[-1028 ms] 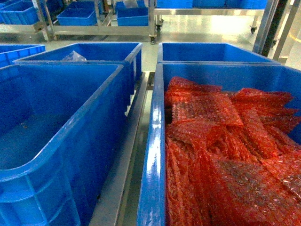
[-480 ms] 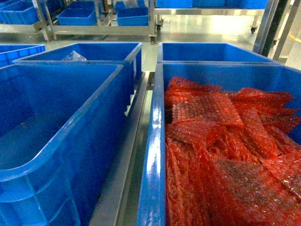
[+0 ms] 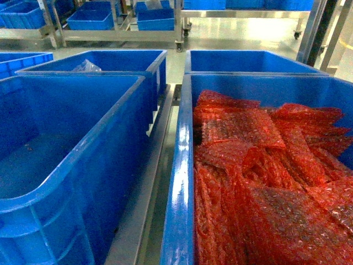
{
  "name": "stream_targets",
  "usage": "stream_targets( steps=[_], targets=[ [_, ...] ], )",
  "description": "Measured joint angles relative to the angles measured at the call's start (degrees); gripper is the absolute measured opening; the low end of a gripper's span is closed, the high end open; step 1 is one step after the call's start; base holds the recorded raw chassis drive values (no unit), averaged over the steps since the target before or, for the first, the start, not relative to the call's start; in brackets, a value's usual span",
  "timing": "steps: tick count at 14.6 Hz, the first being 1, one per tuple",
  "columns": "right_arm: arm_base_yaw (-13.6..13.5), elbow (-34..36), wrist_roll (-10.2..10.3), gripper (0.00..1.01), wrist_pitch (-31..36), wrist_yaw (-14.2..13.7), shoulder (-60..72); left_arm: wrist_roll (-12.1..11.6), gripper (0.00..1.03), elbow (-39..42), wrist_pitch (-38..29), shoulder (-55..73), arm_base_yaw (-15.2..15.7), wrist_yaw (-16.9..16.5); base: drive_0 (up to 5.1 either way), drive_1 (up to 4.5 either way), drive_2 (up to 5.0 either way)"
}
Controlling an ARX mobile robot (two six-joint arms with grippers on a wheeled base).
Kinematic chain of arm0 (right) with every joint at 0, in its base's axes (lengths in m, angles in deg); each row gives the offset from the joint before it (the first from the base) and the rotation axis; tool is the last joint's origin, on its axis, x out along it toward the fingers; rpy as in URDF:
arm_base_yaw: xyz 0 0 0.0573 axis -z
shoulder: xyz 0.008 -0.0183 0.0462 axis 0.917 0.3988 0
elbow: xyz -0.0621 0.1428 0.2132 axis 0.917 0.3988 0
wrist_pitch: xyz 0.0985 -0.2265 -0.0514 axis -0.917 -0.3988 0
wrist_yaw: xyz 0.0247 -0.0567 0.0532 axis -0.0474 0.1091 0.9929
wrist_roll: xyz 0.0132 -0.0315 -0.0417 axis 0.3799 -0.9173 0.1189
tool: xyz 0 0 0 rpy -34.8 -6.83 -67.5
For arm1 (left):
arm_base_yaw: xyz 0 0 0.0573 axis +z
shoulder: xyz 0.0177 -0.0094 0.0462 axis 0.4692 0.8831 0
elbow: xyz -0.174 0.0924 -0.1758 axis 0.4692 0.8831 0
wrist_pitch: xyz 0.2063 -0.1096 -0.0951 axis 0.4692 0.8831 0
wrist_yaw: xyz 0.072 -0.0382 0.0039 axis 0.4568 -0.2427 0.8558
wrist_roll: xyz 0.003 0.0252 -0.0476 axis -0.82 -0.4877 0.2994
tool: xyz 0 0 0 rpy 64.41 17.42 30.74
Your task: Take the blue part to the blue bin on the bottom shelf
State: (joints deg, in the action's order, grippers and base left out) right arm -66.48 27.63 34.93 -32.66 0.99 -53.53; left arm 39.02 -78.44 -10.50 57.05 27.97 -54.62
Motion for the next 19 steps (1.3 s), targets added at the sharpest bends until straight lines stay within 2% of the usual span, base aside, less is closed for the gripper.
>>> stream_targets(
  steps=[5, 7, 17, 18, 19],
  targets=[
    [0.0, 0.0, 0.0, 0.98, 0.02, 0.0, 0.0, 0.0, 0.02, 0.0, 5.2, -5.33, 0.0, 0.02, 0.0, 0.0, 0.0],
    [0.0, 0.0, 0.0, 0.98, -0.04, -0.02, 0.0, -0.04, 0.02, -0.02, 15.5, -12.22, 0.0, -0.17, 0.0, 0.0, 0.0],
    [0.0, 0.0, 0.0, 0.98, 0.02, -0.02, 0.0, -0.24, 0.02, -0.02, 15.61, -14.71, 0.0, 0.0, 0.0, 0.0, 0.0],
    [0.0, 0.0, 0.0, 0.98, 0.0, 0.0, 0.0, -0.22, 0.06, -0.02, 15.61, -14.71, 0.0, 0.0, 0.0, 0.0, 0.0],
    [0.0, 0.0, 0.0, 0.98, 0.0, 0.0, 0.0, -0.22, 0.19, -0.02, 15.58, -14.71, 0.0, 0.0, 0.0, 0.0, 0.0]
  ],
)
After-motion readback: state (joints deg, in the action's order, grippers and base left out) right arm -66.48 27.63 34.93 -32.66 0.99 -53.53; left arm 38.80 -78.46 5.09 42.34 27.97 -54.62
